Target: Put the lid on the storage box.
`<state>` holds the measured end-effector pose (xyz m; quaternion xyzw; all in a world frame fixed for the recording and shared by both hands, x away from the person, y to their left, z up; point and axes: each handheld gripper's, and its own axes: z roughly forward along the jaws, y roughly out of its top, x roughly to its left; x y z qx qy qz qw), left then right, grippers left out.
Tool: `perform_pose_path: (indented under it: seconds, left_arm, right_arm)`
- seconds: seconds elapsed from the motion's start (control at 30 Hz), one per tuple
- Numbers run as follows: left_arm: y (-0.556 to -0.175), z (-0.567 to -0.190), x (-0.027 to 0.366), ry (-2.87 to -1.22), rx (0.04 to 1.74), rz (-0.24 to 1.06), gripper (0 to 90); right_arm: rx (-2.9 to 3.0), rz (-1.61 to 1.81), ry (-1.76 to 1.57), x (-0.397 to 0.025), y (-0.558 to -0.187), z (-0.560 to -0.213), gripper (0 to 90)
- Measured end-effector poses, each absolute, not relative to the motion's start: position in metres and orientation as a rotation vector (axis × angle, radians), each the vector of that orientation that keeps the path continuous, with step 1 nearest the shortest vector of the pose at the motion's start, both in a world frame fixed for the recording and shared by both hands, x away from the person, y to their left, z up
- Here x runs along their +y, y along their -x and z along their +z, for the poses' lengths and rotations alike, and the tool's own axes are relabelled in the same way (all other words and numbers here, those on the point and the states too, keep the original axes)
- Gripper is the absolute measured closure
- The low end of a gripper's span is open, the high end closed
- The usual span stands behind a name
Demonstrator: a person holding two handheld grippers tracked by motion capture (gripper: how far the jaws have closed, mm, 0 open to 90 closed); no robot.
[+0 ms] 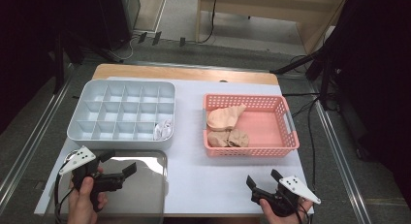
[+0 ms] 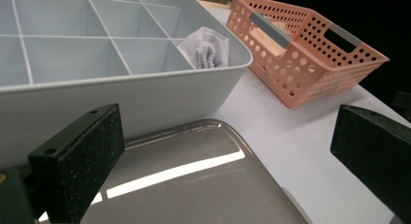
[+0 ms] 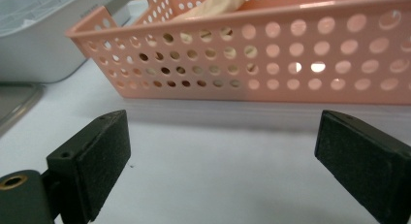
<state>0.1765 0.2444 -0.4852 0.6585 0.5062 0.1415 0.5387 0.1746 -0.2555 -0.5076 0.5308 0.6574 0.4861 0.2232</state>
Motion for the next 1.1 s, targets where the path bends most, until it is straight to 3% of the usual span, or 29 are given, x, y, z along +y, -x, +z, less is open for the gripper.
perform_pose_path:
  seconds: [0.67, 1.1]
  left_arm:
    - [-0.170, -0.506, 0.274, -1.550, 1.275, 0.402, 0.0]
    - [-0.172, -0.511, 0.277, -1.559, 1.294, 0.394, 0.0]
  right_arm:
    - [1.771, 1.363, -1.457, -0.229, -0.209, -0.479, 15.4]
    - [1.869, 1.348, -1.434, -0.210, -0.246, -0.464, 43.9]
